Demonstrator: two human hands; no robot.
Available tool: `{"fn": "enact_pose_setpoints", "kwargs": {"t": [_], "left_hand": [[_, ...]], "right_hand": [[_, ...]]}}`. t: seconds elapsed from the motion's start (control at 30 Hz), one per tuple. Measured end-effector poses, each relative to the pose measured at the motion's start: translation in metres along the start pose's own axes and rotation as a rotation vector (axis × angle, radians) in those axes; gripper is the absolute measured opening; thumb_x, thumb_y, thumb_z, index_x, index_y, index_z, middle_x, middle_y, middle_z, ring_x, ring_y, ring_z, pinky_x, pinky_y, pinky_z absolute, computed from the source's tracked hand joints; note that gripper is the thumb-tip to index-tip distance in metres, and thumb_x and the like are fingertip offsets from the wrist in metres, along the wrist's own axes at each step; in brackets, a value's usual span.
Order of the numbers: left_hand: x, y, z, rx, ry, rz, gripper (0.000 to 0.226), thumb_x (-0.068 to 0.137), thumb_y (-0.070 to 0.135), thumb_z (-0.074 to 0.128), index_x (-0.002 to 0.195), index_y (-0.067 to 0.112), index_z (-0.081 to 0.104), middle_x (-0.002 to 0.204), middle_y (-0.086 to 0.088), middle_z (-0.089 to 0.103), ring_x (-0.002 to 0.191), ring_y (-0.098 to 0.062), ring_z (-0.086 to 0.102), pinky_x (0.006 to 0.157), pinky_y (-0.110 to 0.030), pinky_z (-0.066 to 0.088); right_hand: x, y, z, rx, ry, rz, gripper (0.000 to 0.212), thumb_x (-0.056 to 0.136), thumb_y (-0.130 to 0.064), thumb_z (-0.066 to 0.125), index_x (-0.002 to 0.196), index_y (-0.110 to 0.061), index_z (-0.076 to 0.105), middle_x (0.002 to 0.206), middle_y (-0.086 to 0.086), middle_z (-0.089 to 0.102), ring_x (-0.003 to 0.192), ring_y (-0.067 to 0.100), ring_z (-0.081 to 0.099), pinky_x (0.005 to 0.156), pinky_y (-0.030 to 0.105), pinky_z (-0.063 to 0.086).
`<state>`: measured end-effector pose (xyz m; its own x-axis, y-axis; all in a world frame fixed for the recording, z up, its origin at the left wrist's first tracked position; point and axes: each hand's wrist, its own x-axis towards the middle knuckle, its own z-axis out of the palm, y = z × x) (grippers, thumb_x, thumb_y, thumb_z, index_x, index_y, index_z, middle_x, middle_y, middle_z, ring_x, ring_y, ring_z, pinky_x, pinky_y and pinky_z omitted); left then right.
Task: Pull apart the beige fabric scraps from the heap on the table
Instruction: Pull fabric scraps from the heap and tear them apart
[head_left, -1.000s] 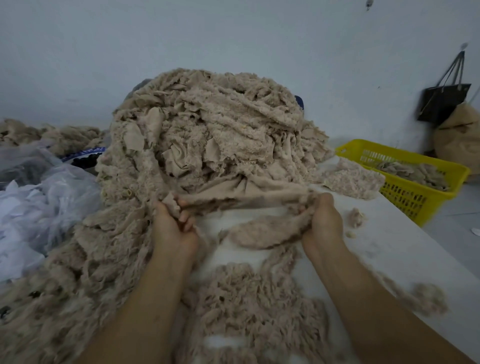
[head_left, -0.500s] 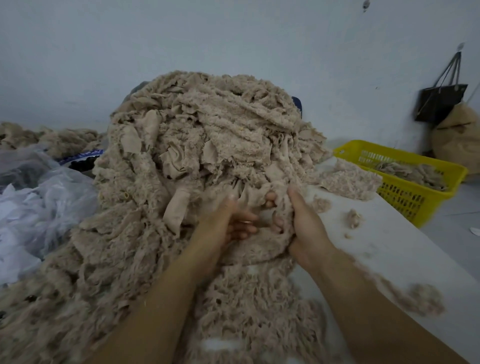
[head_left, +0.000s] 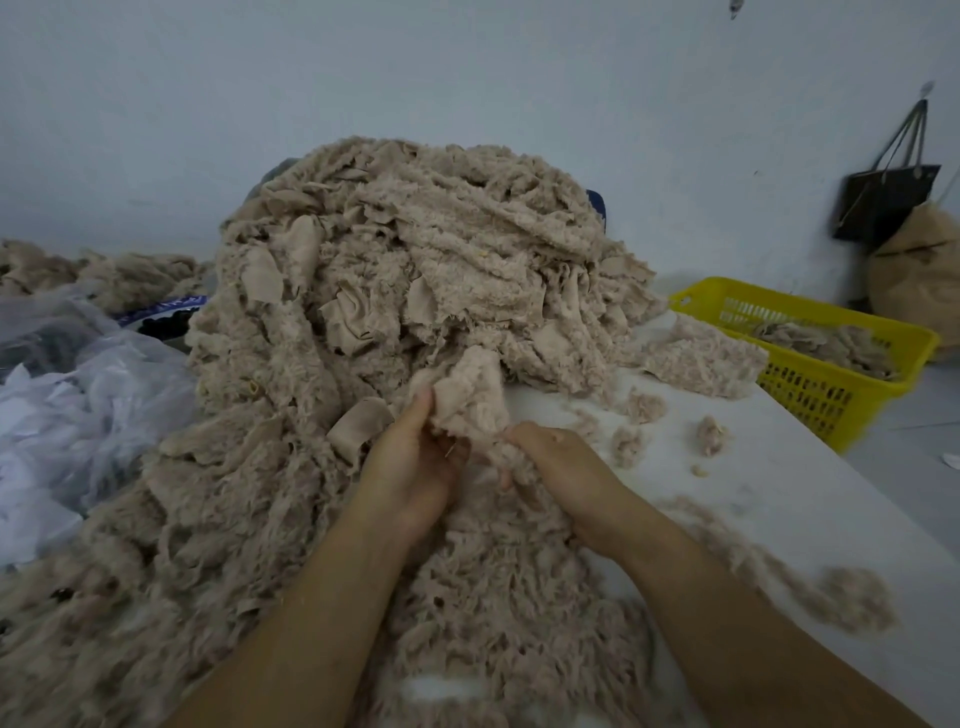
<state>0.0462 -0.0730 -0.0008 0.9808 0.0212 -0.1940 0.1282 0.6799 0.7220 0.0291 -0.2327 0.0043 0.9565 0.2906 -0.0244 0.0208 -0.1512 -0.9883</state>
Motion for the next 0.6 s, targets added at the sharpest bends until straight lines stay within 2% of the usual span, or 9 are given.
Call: {"fn": "enact_pose_setpoints", "kwargs": {"t": [0.07,0.2,0.27,0.33,0.4,0.43,0.47,0.53,0.6], "left_hand": [[0.003,0.002,-0.003,-0.098,0.056,0.022,0.022,0.1,0.028,0.054,0.102,0.011,0.068,0.08,0.0,0.072,0.064,-0.008,0.068,0.056,-0.02,0.056],[0.003,0.002,-0.003,-0.185,0.037,0.058,0.021,0.102,0.026,0.052,0.105,0.011,0.066,0.086,-0.001,0.074,0.074,-0.011,0.071,0.064,-0.024,0.06],[0.002,0.004,-0.002,-0.142,-0.009,0.077,0.019,0.102,0.025,0.052,0.105,0.012,0.065,0.084,-0.002,0.074,0.071,-0.011,0.072,0.062,-0.024,0.059],[-0.002,0.005,-0.001,0.011,-0.071,0.118,0.016,0.098,0.023,0.056,0.098,0.01,0.064,0.079,-0.003,0.073,0.07,-0.012,0.071,0.064,-0.025,0.059],[-0.008,0.0,0.001,0.222,-0.152,0.135,0.015,0.091,0.024,0.063,0.093,0.01,0.068,0.083,-0.007,0.072,0.076,-0.017,0.072,0.07,-0.03,0.061],[-0.011,-0.005,0.003,0.363,-0.187,0.137,0.016,0.09,0.026,0.065,0.091,0.012,0.071,0.087,-0.011,0.073,0.082,-0.021,0.072,0.074,-0.035,0.061],[-0.013,-0.01,0.003,0.537,-0.209,0.158,0.018,0.092,0.029,0.066,0.091,0.012,0.073,0.093,-0.016,0.073,0.087,-0.024,0.071,0.08,-0.04,0.061],[-0.015,-0.019,0.004,0.804,-0.248,0.219,0.031,0.097,0.031,0.064,0.104,0.001,0.065,0.106,-0.03,0.065,0.091,-0.027,0.064,0.089,-0.051,0.053],[-0.015,-0.021,0.003,0.825,-0.294,0.209,0.04,0.095,0.034,0.064,0.111,-0.003,0.062,0.114,-0.031,0.063,0.096,-0.026,0.062,0.093,-0.052,0.051]], "right_hand": [[0.0,0.001,0.0,0.0,0.036,-0.008,0.052,0.097,-0.041,0.049,0.05,-0.025,0.065,0.06,0.0,0.065,0.057,0.014,0.057,0.058,0.02,0.045],[0.008,0.005,0.001,0.015,0.243,-0.059,0.056,0.097,-0.029,0.054,0.044,-0.026,0.037,0.045,-0.012,0.035,0.044,0.006,0.03,0.045,0.02,0.025],[0.012,0.007,-0.001,-0.042,0.295,-0.086,0.047,0.098,-0.031,0.052,0.053,-0.02,0.041,0.052,-0.002,0.037,0.048,0.012,0.035,0.05,0.024,0.028],[0.013,0.008,-0.003,-0.066,0.274,-0.099,0.039,0.098,-0.047,0.05,0.076,-0.017,0.058,0.074,0.007,0.054,0.062,0.014,0.055,0.06,0.024,0.041],[0.012,0.009,-0.001,-0.066,0.222,-0.112,0.048,0.086,-0.076,0.047,0.093,-0.031,0.062,0.086,-0.01,0.064,0.075,-0.004,0.06,0.066,0.014,0.046],[0.013,0.01,0.001,-0.086,0.202,-0.104,0.057,0.079,-0.083,0.046,0.098,-0.031,0.061,0.089,-0.016,0.066,0.079,-0.006,0.06,0.069,0.014,0.048],[0.013,0.011,0.004,-0.109,0.193,-0.098,0.055,0.08,-0.082,0.049,0.098,-0.031,0.06,0.089,-0.021,0.067,0.081,-0.007,0.061,0.069,0.014,0.048],[0.017,0.015,0.006,-0.145,0.235,-0.109,0.031,0.092,-0.06,0.053,0.082,-0.031,0.058,0.071,-0.024,0.065,0.068,-0.007,0.059,0.059,0.011,0.043],[0.019,0.014,0.001,-0.143,0.394,-0.094,0.037,0.1,-0.042,0.047,0.067,-0.024,0.05,0.055,-0.012,0.053,0.054,0.002,0.051,0.051,0.02,0.038]]}}
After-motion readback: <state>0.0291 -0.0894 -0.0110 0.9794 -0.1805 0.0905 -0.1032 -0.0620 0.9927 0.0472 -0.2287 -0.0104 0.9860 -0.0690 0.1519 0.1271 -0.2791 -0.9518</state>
